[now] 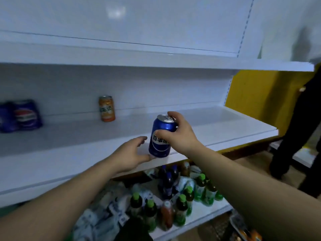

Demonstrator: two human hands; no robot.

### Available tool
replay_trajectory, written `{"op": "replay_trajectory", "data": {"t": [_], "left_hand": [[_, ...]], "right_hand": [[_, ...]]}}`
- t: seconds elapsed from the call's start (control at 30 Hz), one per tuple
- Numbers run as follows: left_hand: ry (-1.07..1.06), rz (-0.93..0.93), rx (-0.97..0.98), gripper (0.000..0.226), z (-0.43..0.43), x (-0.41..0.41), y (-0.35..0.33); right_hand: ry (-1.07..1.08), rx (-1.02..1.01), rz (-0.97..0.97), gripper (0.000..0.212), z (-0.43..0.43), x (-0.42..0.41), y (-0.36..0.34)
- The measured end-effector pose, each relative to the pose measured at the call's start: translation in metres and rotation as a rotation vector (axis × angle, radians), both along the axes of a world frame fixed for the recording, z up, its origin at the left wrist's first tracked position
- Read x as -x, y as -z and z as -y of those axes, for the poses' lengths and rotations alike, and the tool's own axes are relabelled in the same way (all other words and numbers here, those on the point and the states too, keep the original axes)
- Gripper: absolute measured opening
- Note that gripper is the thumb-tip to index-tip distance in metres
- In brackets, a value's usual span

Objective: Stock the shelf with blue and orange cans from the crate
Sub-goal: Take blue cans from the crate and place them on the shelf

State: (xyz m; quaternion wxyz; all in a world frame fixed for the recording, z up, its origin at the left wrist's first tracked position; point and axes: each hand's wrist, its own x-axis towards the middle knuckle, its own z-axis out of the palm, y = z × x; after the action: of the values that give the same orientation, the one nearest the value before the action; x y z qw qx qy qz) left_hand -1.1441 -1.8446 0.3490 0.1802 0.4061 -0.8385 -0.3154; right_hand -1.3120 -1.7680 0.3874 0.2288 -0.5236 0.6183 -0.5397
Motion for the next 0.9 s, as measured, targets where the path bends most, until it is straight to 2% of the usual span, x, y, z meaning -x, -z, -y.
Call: {"op": "replay_trajectory", "data": {"t": [0.17,0.27,0.5,0.67,0.73,0.9], "left_hand": [[-0.220,0.391,0.176,0.069,0.022,-0.108,0.009],[-0.308,0.570,0.137,0.071,0.030,-0.154,0.016],[-0.460,0.669,0.033,0.076,0.044,-0.233,0.010],[-0.525,0.663,-0.004,0.076,0.049,-0.255,0.018],[-0.530,0.647,0.015,0.076,0.052,-0.254,0.021],[-0.538,0.616,0.036,0.078,0.053,-0.258,0.024]], "right_hand": [[-0.197,-0.062,-0.049,0.077,0.043,-0.074,0.006],[-0.272,-0.069,-0.072,0.076,0.060,-0.106,0.009],[-0.412,-0.048,-0.053,0.065,0.104,-0.163,0.014],[-0.563,-0.082,-0.179,0.085,0.139,-0.195,0.019],[-0.597,-0.088,-0.243,0.086,0.156,-0.203,0.019],[-0.549,-0.064,-0.349,0.092,0.208,-0.240,0.021]]}}
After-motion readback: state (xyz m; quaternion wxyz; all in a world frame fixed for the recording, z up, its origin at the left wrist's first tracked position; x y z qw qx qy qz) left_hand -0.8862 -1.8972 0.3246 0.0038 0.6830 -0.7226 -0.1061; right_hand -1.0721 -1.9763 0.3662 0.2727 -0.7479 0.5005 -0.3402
